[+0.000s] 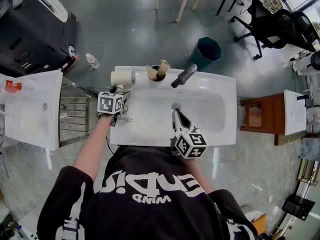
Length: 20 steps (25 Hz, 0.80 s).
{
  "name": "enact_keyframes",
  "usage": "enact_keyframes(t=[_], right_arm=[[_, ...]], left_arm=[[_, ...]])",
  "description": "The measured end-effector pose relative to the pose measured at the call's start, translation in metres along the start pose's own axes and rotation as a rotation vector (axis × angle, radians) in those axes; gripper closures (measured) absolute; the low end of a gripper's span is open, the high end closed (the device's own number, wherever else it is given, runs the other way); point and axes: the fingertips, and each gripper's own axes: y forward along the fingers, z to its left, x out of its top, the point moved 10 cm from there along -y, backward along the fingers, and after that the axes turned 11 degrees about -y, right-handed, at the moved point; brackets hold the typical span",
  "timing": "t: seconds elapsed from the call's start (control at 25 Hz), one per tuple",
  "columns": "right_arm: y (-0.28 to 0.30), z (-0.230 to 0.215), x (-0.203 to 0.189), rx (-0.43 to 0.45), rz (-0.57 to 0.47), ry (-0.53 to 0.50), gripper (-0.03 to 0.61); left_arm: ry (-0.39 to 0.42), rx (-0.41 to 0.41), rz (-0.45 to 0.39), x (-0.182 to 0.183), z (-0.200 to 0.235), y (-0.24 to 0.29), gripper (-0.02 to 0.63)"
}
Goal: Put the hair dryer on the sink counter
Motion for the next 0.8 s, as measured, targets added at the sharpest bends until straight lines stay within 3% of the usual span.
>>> enact_keyframes(t=[0.4,0.8], right_arm=[[-0.006,-0.003,0.000,0.006,-0.007,-0.005,0.554],[-0.010,-0.005,0.008,0.012,-0.020,-0.030,0.554]], left_arm=[[0.007,0.000,-0.102,0.006,-0.010,-0.026,0.299],[0.041,-0.098,-0.233,0.012,-0.044,-0.085,0.301]])
